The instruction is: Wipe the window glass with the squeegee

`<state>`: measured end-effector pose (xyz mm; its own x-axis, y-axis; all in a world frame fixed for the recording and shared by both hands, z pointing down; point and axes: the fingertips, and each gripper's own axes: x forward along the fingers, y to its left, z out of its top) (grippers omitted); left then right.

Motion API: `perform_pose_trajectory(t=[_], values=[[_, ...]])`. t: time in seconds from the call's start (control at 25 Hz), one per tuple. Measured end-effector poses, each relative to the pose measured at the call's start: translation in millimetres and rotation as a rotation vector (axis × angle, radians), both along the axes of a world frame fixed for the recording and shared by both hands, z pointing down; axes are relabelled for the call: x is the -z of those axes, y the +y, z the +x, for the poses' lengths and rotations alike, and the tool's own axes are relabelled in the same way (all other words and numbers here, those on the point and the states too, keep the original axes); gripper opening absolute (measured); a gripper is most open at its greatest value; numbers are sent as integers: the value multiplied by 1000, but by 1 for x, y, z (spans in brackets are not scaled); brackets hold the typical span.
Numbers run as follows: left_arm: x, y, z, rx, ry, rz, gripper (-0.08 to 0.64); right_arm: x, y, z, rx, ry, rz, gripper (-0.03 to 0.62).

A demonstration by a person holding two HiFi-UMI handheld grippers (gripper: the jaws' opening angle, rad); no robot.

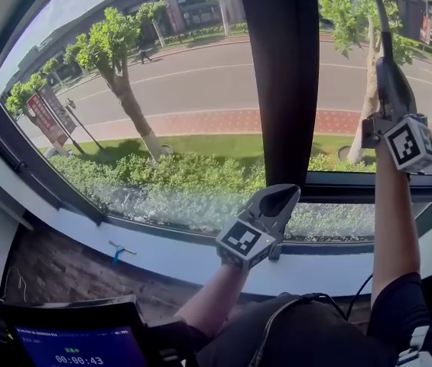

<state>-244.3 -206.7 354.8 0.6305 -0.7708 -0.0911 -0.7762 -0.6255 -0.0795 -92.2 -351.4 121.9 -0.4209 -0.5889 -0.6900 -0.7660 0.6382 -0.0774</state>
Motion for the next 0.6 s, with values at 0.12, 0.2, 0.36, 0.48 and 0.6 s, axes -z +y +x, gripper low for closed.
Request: perform_pose_trajectory(t=[0.12, 0.2, 0.36, 0.48, 0.6], values=[[-2, 1, 1, -6, -4, -4, 3, -11, 2, 0, -9, 3, -15, 100], [-4, -1, 2, -11, -5, -6, 3, -21, 3, 2, -27, -1, -43, 100], [-4, -1, 6, -19, -7, -6, 3, -34, 8, 2, -41, 2, -71, 100], [-4, -1, 9, -27, -11, -9, 3, -46, 11, 3, -49, 8, -86, 99], [-5, 1, 11, -33, -15, -13, 3, -61, 15, 3, -45, 6, -107, 99]])
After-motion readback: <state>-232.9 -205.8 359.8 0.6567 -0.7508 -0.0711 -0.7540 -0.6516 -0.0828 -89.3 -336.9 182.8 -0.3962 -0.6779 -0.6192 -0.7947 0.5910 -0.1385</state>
